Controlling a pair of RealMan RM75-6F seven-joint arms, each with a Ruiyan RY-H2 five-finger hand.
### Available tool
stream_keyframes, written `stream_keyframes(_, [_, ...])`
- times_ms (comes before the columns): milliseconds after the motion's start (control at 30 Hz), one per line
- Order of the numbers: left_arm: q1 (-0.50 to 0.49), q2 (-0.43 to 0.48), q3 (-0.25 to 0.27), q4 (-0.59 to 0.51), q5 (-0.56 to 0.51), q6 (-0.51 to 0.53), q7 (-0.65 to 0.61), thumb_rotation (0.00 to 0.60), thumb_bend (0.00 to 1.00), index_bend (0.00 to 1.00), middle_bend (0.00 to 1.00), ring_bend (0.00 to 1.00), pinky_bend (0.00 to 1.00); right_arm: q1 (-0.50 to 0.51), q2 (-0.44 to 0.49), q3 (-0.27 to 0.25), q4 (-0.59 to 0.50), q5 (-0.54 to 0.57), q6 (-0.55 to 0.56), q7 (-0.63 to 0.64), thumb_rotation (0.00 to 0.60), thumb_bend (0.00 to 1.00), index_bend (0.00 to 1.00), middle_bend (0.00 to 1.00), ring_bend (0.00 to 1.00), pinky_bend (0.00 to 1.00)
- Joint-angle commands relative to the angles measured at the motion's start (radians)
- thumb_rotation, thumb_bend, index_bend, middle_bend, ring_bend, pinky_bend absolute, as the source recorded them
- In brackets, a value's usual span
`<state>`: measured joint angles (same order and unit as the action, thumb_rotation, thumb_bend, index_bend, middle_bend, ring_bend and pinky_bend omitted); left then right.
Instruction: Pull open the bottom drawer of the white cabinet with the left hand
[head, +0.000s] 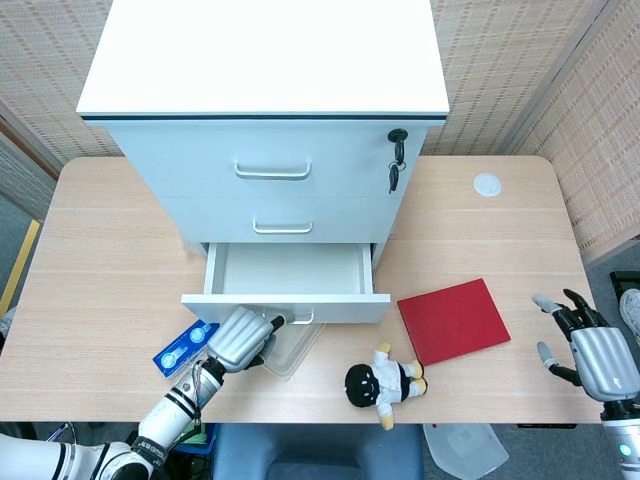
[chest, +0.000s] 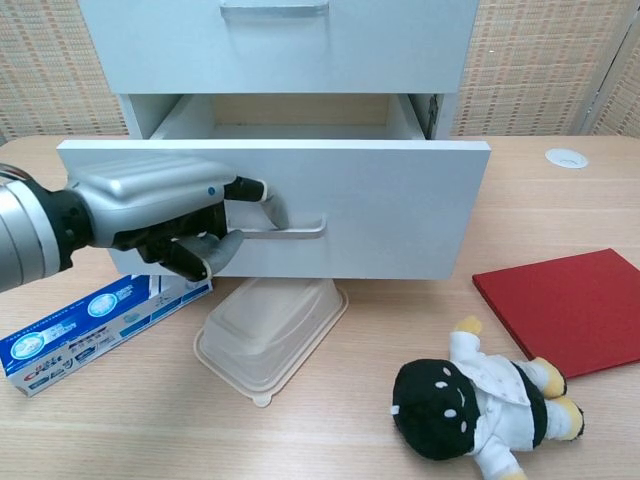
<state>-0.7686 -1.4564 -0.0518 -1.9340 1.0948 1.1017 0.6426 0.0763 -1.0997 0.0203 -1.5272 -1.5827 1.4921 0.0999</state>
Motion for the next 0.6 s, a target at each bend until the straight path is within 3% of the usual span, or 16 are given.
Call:
stream_keyframes(33, [0.004, 0.005, 0.006, -0.009, 0.007, 0.003, 0.005, 0.600, 0.66, 0.24, 0.93, 1.00, 1.00, -0.001, 0.000, 0.000, 0.000, 0.001, 0.000, 0.000, 0.600, 0.35, 0.19, 0.30, 0.18, 0.26])
stream_keyframes(600, [0.020, 0.020, 0.040, -0.059, 0.056, -0.002, 0.020, 0.600, 0.66, 0.24, 0.93, 1.00, 1.00, -0.003, 0.001, -0.003, 0.002, 0.000, 0.001, 0.001, 0.600, 0.35, 0.19, 0.30, 0.18, 0.26])
